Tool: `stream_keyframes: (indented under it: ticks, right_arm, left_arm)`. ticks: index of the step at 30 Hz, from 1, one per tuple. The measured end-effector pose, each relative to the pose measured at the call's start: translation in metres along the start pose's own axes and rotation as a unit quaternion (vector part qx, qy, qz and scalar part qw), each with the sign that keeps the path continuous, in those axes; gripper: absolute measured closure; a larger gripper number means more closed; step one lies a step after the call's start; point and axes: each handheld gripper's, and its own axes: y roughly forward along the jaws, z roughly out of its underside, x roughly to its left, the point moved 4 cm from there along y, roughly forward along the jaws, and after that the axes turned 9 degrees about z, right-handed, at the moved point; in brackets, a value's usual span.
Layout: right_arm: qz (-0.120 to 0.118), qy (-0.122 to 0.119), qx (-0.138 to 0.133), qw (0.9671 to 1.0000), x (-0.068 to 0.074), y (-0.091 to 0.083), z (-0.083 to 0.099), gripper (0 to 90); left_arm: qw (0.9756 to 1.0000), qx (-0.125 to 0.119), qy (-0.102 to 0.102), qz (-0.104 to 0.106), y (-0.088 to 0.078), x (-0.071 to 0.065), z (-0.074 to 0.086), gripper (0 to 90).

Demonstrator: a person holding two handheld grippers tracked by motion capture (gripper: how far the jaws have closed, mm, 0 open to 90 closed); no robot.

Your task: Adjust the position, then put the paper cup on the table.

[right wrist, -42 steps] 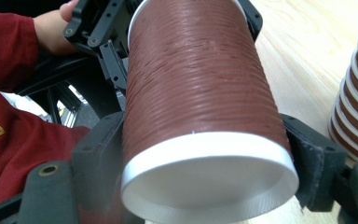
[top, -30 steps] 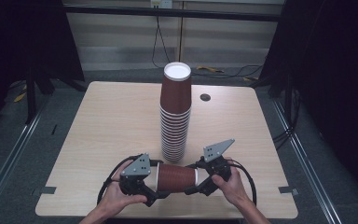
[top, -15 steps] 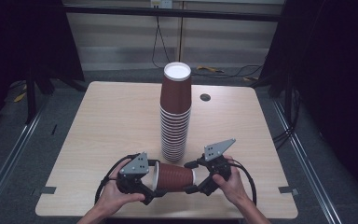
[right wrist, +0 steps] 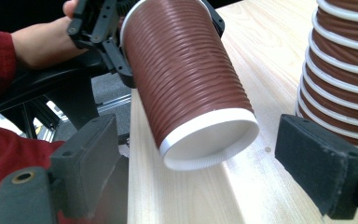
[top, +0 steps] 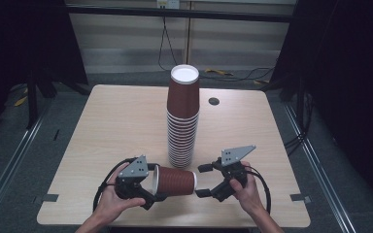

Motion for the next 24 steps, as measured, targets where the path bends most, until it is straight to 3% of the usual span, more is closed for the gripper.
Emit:
stream_keyframes:
  ticks: [8,11,15,24]
  right_arm:
    - [0.049,0.01,-0.012,0.9987,-0.006,-0.008,0.001,13.6]
    - [0.051,0.017,-0.01,0.9985,-0.008,-0.011,0.002,13.7]
    - [0.085,0.022,-0.017,0.996,-0.012,-0.018,0.006,13.7]
    - [0.121,0.037,-0.035,0.9913,-0.02,-0.029,0.011,13.6]
  left_arm:
    - [0.9999,0.003,-0.009,-0.004,-0.004,0.003,0.002,5.7]
    - [0.9999,0.01,-0.013,-0.003,-0.004,0.006,0.003,5.6]
    - [0.9995,0.021,-0.02,-0.008,-0.004,0.009,0.006,5.6]
    - [0.9987,0.034,-0.034,-0.019,-0.013,0.012,0.01,5.7]
